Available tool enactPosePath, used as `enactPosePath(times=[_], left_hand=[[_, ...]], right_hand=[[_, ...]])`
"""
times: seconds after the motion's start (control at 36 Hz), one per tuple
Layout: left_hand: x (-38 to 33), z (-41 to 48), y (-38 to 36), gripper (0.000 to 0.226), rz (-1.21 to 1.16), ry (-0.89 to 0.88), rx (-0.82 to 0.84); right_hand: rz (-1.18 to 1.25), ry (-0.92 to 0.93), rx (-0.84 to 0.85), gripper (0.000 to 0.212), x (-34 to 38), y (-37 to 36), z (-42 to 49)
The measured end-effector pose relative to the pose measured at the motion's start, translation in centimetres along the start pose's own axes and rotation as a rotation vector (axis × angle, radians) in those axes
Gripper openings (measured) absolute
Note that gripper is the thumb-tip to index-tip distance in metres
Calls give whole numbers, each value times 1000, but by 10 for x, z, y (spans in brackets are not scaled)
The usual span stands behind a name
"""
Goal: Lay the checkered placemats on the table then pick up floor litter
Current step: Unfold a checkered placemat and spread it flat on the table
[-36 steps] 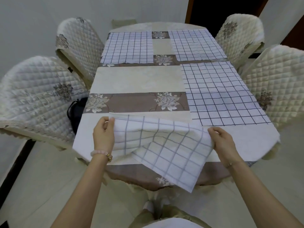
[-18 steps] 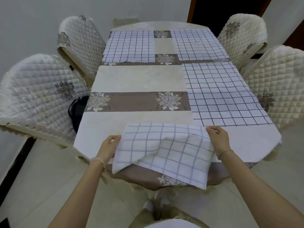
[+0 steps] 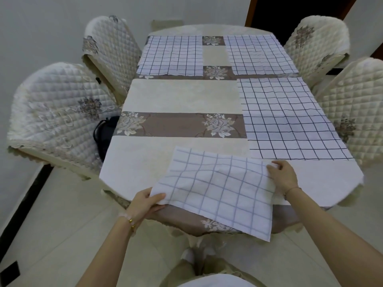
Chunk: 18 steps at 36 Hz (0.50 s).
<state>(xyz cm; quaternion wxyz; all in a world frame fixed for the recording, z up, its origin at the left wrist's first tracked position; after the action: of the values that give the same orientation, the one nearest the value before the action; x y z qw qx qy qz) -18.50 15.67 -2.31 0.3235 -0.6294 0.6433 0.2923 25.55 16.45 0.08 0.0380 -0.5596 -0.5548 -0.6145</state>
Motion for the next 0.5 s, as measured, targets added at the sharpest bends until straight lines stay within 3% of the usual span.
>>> enactPosePath(times=[0.08, 0.17, 0.36, 0.5], left_hand=[[-9, -7, -4, 19, -28, -61, -39], [-21, -18, -10, 17, 7, -149, -96], [-44, -45, -45, 22, -128, -208, -7], [-52, -56, -47, 16, -156, -242, -41]], right_hand=[[-250, 218, -56, 47, 28, 2, -15], [-244, 464, -50, 42, 69, -8, -50], [-99, 742, 376, 30, 138, -76, -163], [-55, 828, 448, 32, 157, -98, -208]])
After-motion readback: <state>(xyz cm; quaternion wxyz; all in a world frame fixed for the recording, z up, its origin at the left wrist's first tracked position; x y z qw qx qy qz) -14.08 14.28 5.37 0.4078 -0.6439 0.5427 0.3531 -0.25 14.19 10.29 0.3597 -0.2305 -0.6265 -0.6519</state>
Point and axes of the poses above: each hand's wrist, its own z-axis towards the middle knuckle, its own y-axis out of the back of the hand, x = y × z, the point moved 9 cm from there along z, towards the middle knuckle, and after that the axes turned 4 degrees about -x, right-handed, at the moved point
